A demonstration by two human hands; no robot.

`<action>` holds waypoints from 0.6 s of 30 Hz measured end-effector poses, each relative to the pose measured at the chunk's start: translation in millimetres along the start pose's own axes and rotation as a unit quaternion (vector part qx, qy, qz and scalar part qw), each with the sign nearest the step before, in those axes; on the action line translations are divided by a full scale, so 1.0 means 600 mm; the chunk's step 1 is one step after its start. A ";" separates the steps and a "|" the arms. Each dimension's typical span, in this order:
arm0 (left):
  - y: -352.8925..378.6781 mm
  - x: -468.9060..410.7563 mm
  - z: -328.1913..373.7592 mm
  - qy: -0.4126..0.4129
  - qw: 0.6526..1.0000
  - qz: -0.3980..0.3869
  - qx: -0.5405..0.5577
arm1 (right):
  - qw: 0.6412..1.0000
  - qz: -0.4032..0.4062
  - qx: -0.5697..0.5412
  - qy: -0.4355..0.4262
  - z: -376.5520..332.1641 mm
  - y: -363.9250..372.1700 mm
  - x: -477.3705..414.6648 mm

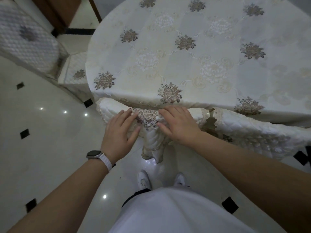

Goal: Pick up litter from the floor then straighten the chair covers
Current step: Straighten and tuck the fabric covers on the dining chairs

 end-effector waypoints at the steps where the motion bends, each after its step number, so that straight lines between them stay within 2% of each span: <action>1: -0.004 0.009 0.003 -0.005 1.000 0.006 -0.008 | 1.000 0.006 0.001 -0.019 -0.006 -0.002 -0.002; 13: -0.115 0.122 -0.054 -0.087 0.988 0.098 -0.078 | 0.983 0.064 -0.004 -0.174 -0.168 -0.028 -0.063; 18: -0.170 0.178 -0.116 -0.079 0.984 0.117 -0.112 | 0.979 0.030 0.015 -0.199 -0.258 -0.015 -0.095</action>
Point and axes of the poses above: each hand's wrist, its own x-axis away from the middle knuckle, its own y-axis out of the palm, z = x × y, the point moved 4 cm from there along -x, towards the middle knuckle, and after that the axes turned 13 degrees about x, right-handed, at the moved point
